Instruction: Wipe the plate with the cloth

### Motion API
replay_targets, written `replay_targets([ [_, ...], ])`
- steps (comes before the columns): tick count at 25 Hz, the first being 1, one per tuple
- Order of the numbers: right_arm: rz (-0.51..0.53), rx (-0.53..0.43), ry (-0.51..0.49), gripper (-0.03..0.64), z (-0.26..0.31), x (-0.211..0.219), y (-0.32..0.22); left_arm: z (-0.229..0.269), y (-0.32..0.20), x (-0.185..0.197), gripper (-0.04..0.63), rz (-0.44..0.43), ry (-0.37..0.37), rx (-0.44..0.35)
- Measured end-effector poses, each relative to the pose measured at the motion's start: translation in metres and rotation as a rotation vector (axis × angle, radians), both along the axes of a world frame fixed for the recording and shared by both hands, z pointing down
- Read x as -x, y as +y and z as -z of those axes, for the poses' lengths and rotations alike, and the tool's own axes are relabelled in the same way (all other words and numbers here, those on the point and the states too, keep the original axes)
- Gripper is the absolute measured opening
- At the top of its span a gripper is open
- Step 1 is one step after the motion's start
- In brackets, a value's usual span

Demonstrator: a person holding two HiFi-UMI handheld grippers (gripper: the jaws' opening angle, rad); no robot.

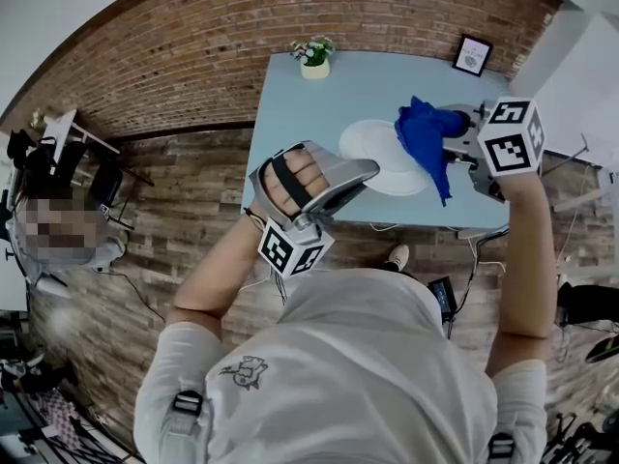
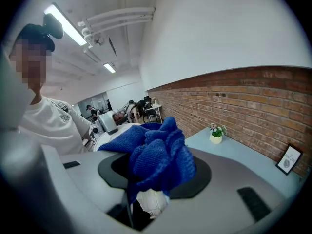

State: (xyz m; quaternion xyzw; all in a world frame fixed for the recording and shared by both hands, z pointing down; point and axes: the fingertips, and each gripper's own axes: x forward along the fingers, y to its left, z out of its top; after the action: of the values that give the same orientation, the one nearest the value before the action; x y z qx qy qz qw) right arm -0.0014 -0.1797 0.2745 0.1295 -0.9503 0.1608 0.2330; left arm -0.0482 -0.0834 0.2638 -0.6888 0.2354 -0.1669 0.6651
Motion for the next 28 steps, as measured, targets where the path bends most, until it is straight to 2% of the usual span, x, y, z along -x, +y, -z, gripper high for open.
replay_targets([
  [5,0.011,-0.017,-0.05,0.169,0.011,-0.004,0.031,0.0,-0.007,-0.001,0.021,-0.008,0.006,0.016],
  [10,0.063,-0.058,-0.042,0.169,0.022,0.01,0.063,-0.002,0.009,-0.018,0.021,-0.061,-0.001,0.014],
  [15,0.087,-0.037,-0.037,0.169,0.022,0.027,0.047,-0.002,0.011,-0.027,0.021,-0.1,-0.006,0.023],
  [19,0.053,-0.012,-0.023,0.169,0.018,0.036,0.006,0.004,-0.01,-0.02,0.021,-0.105,-0.004,0.042],
  [24,-0.054,-0.013,0.011,0.169,-0.019,-0.01,0.013,-0.019,0.013,-0.033,0.023,-0.059,-0.009,0.065],
  [28,-0.147,0.065,0.015,0.169,-0.065,-0.049,0.002,-0.053,-0.019,-0.034,0.023,-0.003,-0.028,0.172],
])
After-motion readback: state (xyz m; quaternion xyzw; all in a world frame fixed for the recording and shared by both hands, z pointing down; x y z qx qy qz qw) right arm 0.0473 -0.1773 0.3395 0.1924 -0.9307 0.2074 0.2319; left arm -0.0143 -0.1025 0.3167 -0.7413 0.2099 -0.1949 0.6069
